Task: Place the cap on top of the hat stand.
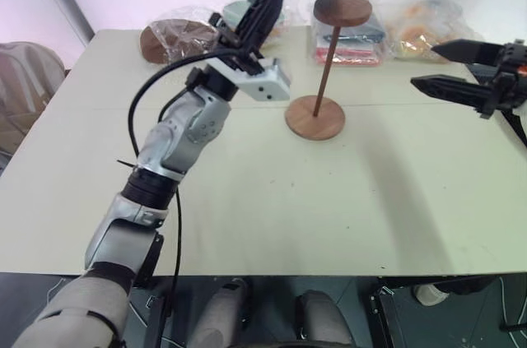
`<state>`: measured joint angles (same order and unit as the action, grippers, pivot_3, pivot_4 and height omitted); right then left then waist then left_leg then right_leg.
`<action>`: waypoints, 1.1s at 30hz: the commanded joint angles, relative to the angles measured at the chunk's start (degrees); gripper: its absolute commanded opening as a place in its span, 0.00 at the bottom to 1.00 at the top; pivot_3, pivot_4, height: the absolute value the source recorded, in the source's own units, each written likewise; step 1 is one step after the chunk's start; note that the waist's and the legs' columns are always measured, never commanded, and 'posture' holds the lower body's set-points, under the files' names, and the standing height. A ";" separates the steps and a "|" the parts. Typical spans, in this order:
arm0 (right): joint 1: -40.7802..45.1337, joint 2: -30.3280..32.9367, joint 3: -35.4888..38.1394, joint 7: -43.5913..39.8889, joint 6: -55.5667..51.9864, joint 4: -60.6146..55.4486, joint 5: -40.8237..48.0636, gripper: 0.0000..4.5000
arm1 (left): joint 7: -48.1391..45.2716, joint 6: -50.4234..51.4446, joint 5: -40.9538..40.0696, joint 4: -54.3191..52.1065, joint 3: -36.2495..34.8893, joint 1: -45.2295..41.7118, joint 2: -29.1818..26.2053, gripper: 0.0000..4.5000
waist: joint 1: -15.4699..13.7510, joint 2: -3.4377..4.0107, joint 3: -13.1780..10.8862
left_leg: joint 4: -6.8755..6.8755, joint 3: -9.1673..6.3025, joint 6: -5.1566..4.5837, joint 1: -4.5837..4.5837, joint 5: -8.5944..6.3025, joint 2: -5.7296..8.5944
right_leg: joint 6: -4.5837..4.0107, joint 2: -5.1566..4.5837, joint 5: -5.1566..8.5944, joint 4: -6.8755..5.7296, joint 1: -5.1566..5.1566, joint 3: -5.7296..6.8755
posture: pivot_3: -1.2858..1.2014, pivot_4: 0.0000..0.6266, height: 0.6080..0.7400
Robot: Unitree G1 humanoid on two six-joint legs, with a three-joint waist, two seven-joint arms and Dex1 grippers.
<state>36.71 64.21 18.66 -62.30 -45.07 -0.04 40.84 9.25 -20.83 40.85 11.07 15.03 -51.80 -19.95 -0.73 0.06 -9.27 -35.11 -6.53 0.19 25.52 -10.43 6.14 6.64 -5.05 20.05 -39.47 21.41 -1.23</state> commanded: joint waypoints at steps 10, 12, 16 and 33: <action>-2.02 1.39 3.56 -0.02 1.25 -1.47 -0.06 1.00 | 4.66 -2.88 3.78 1.72 4.47 -1.70 5.20 0.03 | 0.00 -0.02 -0.01 | -0.01 0.02 0.00 0.00 0.00 0.00 | 0.00 0.02 0.00 -0.01 0.00 -0.01 | 0.52 0.24 1.00; -2.26 1.42 3.70 0.14 1.13 -1.67 0.05 1.00 | 5.06 -2.86 4.30 1.62 4.97 -0.91 5.51 0.03 | 0.04 -0.02 -0.01 | -0.01 0.02 0.00 -0.01 0.00 -0.01 | 0.01 0.02 0.00 -0.01 0.00 -0.02 | 0.52 0.24 1.00; -2.39 1.32 3.66 0.31 1.04 -1.83 0.08 1.00 | 5.36 -2.60 5.46 0.57 5.95 1.27 5.86 0.03 | 0.01 -0.02 -0.01 | -0.01 0.03 0.00 -0.02 0.00 -0.01 | 0.01 0.03 0.00 -0.02 0.00 -0.02 | 0.52 0.24 1.00; -1.22 0.87 1.68 0.08 1.16 -1.37 -0.19 1.00 | 5.27 -1.48 9.15 -2.44 8.16 8.70 6.43 0.03 | -0.02 -0.01 -0.01 | -0.04 0.02 0.00 -0.02 0.00 -0.01 | 0.01 0.02 0.00 -0.02 -0.02 -0.02 | 0.52 0.24 1.00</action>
<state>33.98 64.20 19.34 -62.07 -44.61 -0.43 40.62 13.65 -21.86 49.66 10.74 23.40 -42.87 -13.50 -0.75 0.04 -9.27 -35.16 -6.51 0.19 25.50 -10.43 6.13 6.65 -5.03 20.05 -39.48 21.39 -1.25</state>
